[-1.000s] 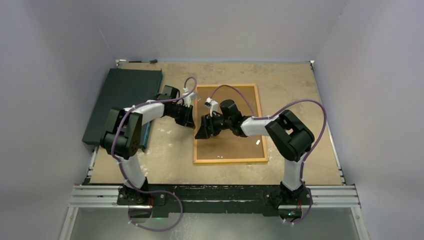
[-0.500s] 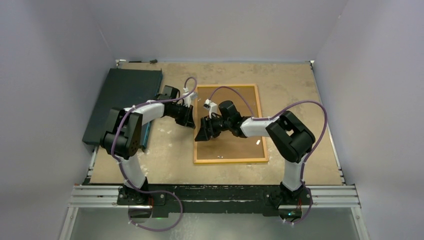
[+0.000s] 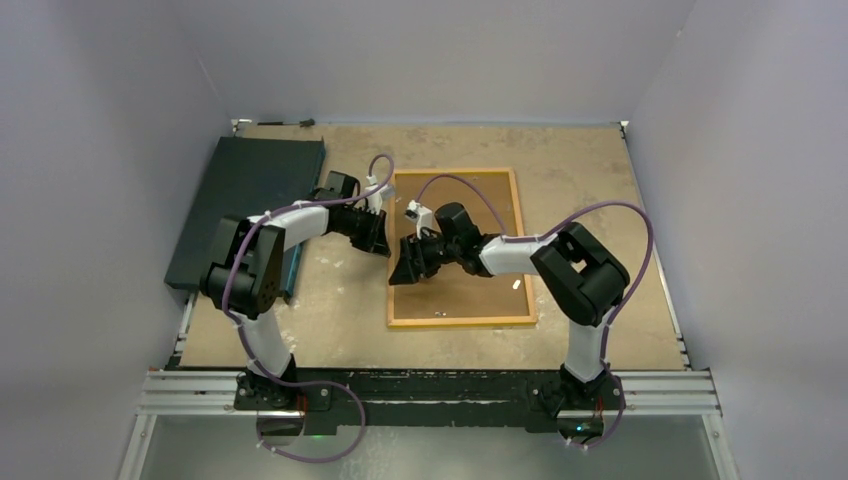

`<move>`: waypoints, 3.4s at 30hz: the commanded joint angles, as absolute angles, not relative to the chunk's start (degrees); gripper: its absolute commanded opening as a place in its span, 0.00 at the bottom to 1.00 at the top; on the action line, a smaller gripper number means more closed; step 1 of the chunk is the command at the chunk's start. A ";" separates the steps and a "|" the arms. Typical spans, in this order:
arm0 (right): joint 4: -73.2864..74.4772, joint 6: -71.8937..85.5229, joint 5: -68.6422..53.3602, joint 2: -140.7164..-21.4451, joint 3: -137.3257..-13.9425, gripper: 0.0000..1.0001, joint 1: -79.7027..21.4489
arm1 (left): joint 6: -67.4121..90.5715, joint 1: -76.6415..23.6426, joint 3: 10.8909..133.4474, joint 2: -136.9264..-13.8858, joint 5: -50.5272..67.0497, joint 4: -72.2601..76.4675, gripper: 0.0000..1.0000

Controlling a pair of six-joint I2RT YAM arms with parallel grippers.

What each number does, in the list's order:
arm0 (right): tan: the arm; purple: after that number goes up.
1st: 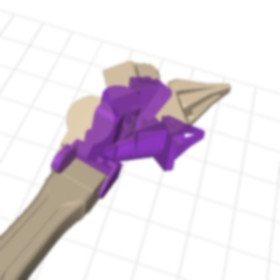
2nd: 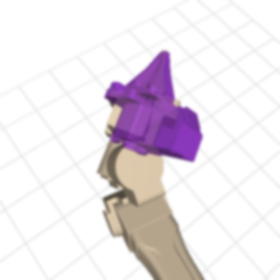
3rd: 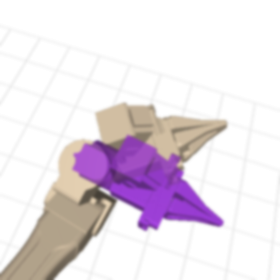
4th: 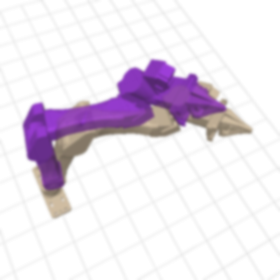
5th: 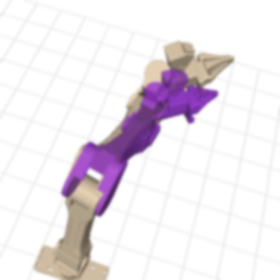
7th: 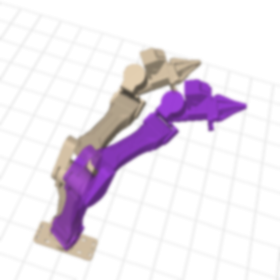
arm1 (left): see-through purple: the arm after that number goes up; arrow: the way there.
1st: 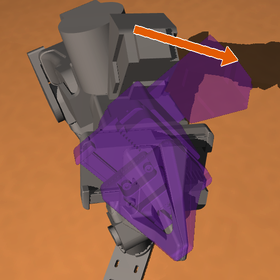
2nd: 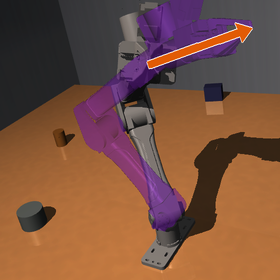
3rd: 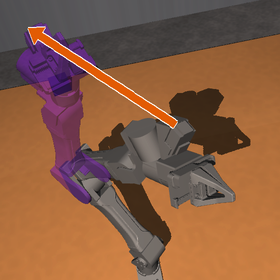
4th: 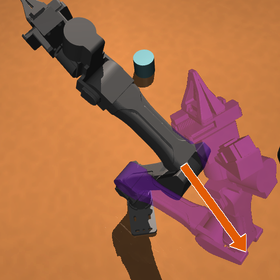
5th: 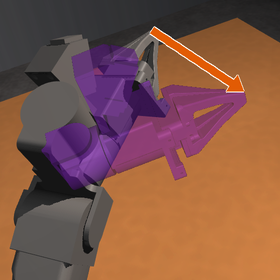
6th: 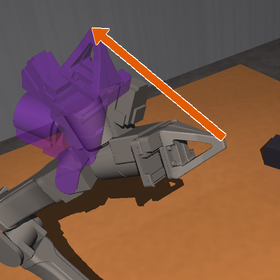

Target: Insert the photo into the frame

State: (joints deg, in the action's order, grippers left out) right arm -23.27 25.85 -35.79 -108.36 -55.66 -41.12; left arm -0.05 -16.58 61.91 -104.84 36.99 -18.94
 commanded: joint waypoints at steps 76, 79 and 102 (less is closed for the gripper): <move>-29.71 28.34 -27.49 -102.30 -49.81 0.73 -42.63 | -1.41 -17.53 62.85 -101.06 35.77 -18.46 0.01; -30.85 29.13 -28.75 -103.62 -49.14 0.72 -42.70 | -1.20 -17.55 62.76 -101.05 35.99 -18.42 0.01; -32.39 30.75 -22.92 -107.66 -51.33 0.67 -44.64 | -0.60 -17.93 61.92 -102.26 37.28 -17.79 0.01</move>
